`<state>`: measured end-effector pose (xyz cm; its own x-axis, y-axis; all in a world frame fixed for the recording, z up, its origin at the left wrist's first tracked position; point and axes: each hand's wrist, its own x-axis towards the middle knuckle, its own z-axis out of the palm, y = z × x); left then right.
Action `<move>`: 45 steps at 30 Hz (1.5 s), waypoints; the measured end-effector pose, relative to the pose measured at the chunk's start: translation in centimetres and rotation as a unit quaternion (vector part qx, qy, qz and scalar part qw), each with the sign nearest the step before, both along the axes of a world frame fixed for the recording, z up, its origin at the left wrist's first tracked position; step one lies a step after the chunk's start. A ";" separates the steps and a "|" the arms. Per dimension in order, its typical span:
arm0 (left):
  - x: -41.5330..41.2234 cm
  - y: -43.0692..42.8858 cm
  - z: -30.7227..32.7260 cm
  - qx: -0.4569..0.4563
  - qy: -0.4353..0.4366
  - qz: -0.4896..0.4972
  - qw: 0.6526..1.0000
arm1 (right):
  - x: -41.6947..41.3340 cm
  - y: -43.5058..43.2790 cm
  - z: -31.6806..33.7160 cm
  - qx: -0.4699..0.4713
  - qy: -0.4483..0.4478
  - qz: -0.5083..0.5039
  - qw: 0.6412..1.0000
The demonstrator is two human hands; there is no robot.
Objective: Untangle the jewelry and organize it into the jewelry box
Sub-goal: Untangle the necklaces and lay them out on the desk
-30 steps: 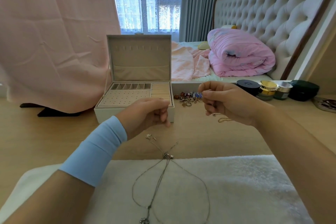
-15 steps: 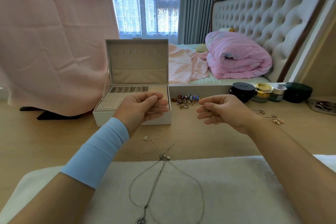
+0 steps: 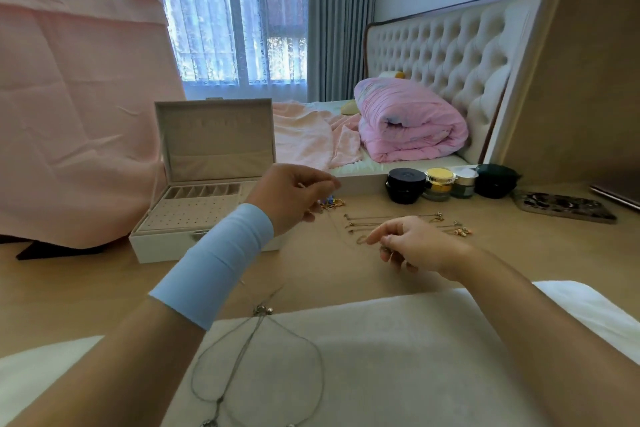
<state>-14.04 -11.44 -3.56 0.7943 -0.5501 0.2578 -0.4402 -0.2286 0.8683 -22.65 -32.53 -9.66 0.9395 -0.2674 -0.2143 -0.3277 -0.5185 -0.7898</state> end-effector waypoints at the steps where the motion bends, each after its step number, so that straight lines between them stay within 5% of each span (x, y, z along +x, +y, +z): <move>1: -0.1 -0.9 0.4 0.012 -0.005 -0.002 1.000 | -0.5 -0.4 0.2 -0.010 0.006 -0.002 1.000; 7: -1.8 -6.4 2.4 0.066 -0.088 -0.035 0.993 | -2.9 -3.0 1.3 -0.021 -0.067 -0.047 0.996; 11: -2.9 -9.0 3.9 0.100 -0.156 -0.059 0.981 | -3.3 -3.0 2.5 0.141 -0.176 -0.005 0.974; 16: -3.6 -10.3 5.0 0.140 -0.217 -0.053 0.965 | -3.2 -2.7 2.5 0.249 -0.193 0.069 0.947; 23: -2.7 -9.3 5.7 0.212 -0.256 -0.038 0.942 | -3.2 -2.6 1.7 0.177 -0.217 0.059 0.958; 30: -0.5 -6.3 5.5 0.390 -0.267 -0.030 0.881 | -3.6 -4.1 0.7 0.162 -0.217 -0.035 0.962; 38: 1.0 -4.9 2.4 0.137 -0.055 -0.059 0.987 | -2.8 -5.0 -0.1 0.223 -0.218 -0.063 0.948; 45: -0.4 -7.1 1.3 -0.111 0.131 -0.066 0.983 | -2.6 -4.0 -0.5 0.264 -0.205 -0.041 0.942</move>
